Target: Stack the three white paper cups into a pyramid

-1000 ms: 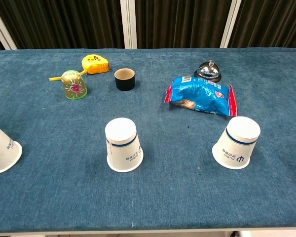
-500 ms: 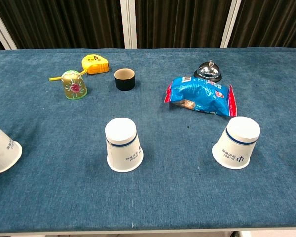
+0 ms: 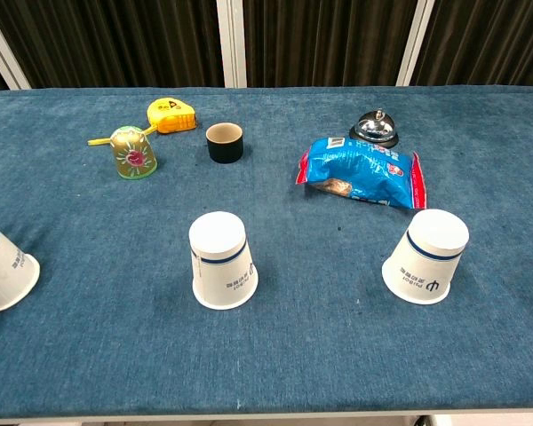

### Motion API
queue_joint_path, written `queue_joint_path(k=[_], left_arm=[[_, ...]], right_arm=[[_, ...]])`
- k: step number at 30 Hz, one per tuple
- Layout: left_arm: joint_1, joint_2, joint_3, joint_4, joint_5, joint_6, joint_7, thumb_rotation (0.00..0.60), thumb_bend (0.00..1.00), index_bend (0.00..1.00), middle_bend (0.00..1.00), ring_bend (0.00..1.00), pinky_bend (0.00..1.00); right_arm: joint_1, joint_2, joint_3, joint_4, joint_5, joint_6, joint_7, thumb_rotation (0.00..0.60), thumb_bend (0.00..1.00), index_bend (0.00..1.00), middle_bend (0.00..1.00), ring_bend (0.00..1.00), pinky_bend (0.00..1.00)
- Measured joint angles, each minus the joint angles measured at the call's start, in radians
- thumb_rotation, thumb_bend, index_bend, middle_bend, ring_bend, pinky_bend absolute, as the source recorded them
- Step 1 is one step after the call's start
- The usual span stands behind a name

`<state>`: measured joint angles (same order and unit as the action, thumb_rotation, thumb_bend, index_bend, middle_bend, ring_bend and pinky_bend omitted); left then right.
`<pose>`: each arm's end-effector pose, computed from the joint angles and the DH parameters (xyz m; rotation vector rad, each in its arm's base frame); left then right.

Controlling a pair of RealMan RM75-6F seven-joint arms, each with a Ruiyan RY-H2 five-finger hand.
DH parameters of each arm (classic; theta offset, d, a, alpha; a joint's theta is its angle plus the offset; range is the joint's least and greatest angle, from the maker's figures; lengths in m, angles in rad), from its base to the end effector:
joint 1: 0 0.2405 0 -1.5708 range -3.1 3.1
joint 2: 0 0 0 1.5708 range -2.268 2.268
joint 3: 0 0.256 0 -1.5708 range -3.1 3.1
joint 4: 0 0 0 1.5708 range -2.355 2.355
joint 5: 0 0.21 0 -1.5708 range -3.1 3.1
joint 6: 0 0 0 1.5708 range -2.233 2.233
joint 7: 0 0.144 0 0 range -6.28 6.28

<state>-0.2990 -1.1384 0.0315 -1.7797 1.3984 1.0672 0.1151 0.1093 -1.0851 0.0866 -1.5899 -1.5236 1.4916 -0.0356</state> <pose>-0.2690 0.2037 0.0766 -1.7584 -1.2098 -0.7298 -0.3062 -0.1966 0.1770 1.4174 -0.7751 0.8990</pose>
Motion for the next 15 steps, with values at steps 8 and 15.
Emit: queue_joint_path(k=[8,15], left_arm=[[-0.012,-0.009,0.000,0.021,-0.012,-0.013,-0.018,0.600,0.33,0.37,0.08,0.00,0.00],[-0.026,-0.014,-0.002,0.019,-0.001,-0.019,-0.036,0.600,0.35,0.41,0.09,0.00,0.00]], right_arm=[[0.001,-0.004,-0.001,0.001,0.007,-0.004,-0.002,0.600,0.27,0.00,0.00,0.00,0.00],[-0.004,-0.005,-0.001,0.005,0.008,0.003,0.003,0.600,0.27,0.00,0.00,0.00,0.00]])
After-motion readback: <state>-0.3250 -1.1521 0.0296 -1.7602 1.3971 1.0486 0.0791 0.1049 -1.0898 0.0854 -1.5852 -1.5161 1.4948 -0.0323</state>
